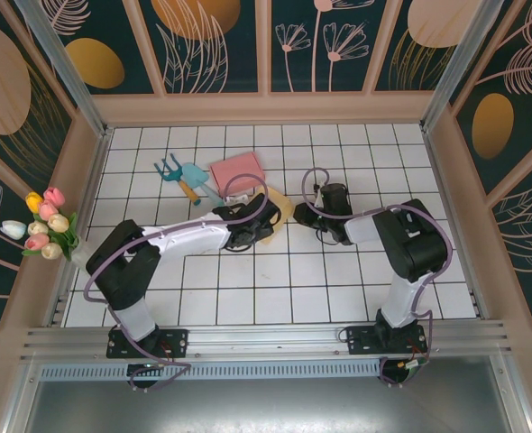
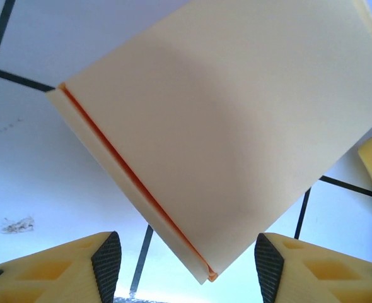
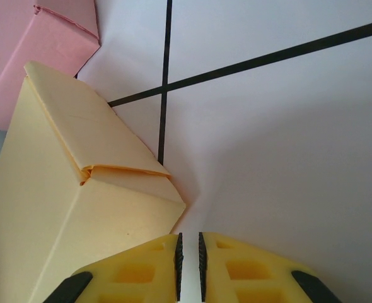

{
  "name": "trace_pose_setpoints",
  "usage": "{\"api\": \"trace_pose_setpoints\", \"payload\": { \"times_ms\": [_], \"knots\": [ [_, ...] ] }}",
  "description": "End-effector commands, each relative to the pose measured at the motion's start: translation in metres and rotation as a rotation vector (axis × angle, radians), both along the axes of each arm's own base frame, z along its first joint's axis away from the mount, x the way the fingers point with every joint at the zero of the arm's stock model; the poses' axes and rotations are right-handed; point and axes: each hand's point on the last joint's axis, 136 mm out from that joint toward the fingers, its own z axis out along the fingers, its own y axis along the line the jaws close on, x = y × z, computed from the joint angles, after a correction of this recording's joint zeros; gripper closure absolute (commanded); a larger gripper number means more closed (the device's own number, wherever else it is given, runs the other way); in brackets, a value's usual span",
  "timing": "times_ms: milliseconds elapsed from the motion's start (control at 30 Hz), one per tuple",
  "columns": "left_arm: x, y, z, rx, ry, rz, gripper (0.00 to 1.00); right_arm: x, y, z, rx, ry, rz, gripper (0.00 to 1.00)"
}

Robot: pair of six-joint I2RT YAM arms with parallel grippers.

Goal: Fold the paper box

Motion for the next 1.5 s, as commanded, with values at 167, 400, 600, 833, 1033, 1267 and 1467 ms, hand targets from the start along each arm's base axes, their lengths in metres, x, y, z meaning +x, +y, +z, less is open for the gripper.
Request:
{"api": "trace_pose_setpoints", "payload": {
  "times_ms": [167,400,600,833,1033,1267,1467],
  "knots": [
    [0.038,-0.01,0.058,-0.078,-0.251,-0.227,0.36,0.0,-0.003,-0.011,-0.041,0.067,0.012,0.82],
    [0.093,0.011,0.047,-0.121,-0.315,-0.356,0.37,0.006,-0.002,-0.018,-0.058,0.087,0.007,0.83],
    [0.115,0.002,0.018,-0.056,-0.303,-0.401,0.37,0.01,0.002,-0.027,-0.057,0.103,0.016,0.89],
    [0.128,-0.013,-0.006,-0.051,-0.28,-0.453,0.37,0.013,0.004,-0.033,-0.068,0.111,0.027,0.9],
    [0.111,-0.054,-0.012,-0.231,-0.27,-0.617,0.4,0.015,0.014,-0.034,-0.053,0.109,0.083,0.9],
    [0.05,-0.124,-0.007,-0.359,-0.287,-0.851,0.41,0.01,0.047,-0.017,0.092,0.08,0.211,0.9],
    [0.067,-0.103,-0.006,-0.24,-0.277,-0.7,0.38,0.007,0.027,-0.007,0.065,0.06,0.141,0.9]
  ]
}}
